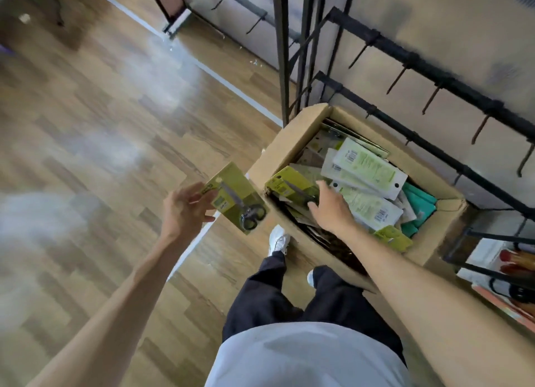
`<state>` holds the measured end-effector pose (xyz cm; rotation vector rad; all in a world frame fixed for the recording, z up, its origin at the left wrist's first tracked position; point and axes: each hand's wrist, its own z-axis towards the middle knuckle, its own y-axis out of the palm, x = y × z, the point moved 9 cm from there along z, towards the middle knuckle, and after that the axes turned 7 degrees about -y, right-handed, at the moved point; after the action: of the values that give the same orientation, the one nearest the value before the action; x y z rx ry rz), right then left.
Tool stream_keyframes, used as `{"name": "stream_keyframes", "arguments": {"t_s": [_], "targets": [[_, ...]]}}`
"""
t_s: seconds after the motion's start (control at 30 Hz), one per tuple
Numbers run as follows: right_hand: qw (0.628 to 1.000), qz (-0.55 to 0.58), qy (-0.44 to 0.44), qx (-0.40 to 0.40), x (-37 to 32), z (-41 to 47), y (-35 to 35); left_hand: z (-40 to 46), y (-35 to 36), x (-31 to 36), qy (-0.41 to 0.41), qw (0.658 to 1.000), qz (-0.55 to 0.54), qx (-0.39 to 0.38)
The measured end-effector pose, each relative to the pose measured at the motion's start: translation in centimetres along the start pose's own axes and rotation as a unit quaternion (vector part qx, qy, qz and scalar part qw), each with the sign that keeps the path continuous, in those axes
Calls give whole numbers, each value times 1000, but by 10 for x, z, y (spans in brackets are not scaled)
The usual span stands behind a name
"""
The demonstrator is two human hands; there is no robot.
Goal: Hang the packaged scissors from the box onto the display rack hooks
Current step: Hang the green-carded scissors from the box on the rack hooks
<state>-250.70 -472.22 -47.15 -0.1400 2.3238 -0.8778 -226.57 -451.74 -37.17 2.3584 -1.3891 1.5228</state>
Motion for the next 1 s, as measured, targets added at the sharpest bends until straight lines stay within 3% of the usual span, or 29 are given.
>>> {"name": "stream_keyframes", "arguments": {"t_s": [0.27,0.67,0.83,1.0], "targets": [[995,-79,15,65,-12,39,3,1,-18,-12,3,1000,4,4],[985,64,22,159,-3,-50,-63,-7,12,21,40,998,-2,-45],[960,115,32,252,-1,-119,-138,-16,73,85,130,979,75,-137],[919,155,27,361,-4,-204,-206,-37,143,176,249,930,132,-238]]}}
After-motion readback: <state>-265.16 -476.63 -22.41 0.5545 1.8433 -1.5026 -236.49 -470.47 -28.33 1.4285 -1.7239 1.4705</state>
